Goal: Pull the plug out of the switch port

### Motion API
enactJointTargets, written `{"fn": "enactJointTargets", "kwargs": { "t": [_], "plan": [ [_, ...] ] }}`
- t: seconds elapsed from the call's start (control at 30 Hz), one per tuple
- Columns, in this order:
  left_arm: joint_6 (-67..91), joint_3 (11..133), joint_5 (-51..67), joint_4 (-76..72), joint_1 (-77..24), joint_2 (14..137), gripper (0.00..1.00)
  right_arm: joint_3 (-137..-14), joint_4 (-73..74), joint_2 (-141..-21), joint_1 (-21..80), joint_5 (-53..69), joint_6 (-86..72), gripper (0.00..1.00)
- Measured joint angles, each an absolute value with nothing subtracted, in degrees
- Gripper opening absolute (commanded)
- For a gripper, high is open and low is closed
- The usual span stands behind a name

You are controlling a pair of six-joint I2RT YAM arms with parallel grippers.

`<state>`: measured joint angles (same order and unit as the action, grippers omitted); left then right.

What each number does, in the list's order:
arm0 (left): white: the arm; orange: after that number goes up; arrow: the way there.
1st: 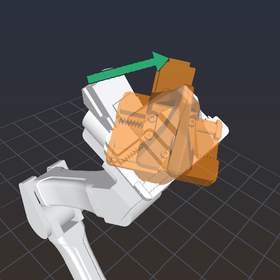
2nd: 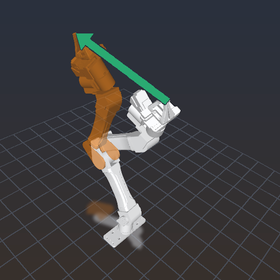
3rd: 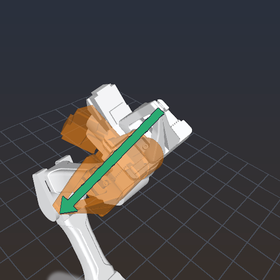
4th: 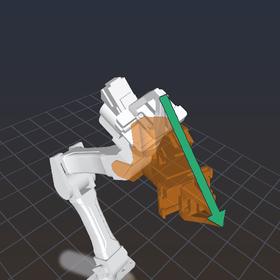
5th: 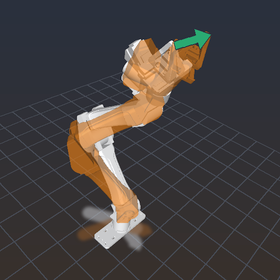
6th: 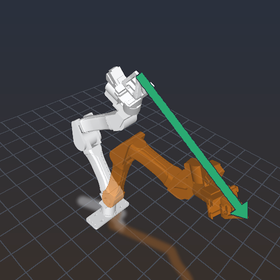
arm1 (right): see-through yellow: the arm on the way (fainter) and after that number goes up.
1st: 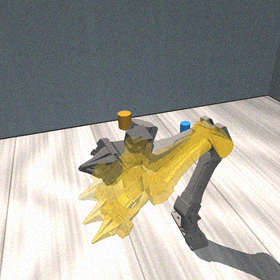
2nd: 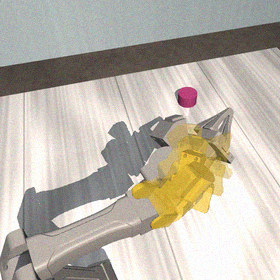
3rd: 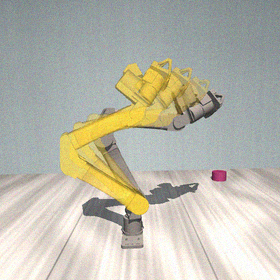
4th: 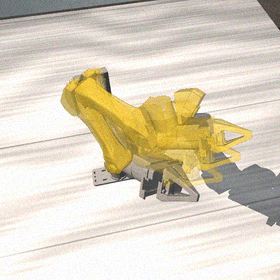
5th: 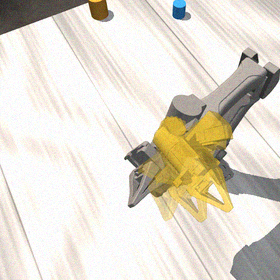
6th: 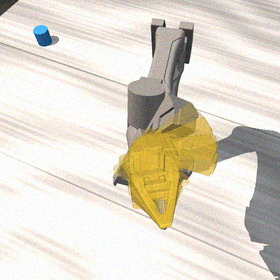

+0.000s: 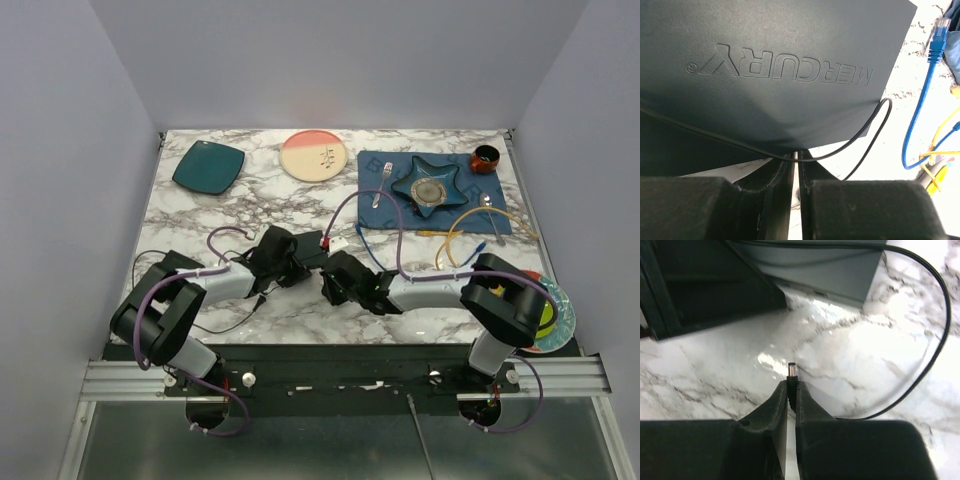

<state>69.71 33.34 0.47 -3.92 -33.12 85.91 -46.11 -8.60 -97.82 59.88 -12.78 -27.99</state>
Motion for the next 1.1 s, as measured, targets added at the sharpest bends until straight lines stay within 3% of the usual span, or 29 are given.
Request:
{"fn": "enactJointTargets", "kwargs": {
  "t": [0.2,0.37,0.5,0.73,1.1],
  "plan": [
    [67.2,33.3,-1.0,0.0,-33.0,82.7,0.28,-46.1,-0.1,-89.7,60.2,-15.9,-26.7,0.01],
    [62.8,33.3,-2.7,5.6,-32.9,73.1,0.43,-54.3,6.2,-84.3,60.2,-20.0,-23.8,0.01],
    [60.7,33.2,-3.6,10.3,-32.9,63.6,0.46,-60.2,7.9,-83.5,60.2,-21.0,-21.8,0.01],
    [60.0,28.8,-7.9,20.4,-33.0,39.8,0.48,-71.6,11.8,-89.8,60.2,-17.1,-21.1,0.01],
    [60.2,25.7,-15.2,33.6,-33.0,12.8,0.48,-91.0,12.9,-105.0,60.3,2.0,-24.5,0.01]
  ]
}}
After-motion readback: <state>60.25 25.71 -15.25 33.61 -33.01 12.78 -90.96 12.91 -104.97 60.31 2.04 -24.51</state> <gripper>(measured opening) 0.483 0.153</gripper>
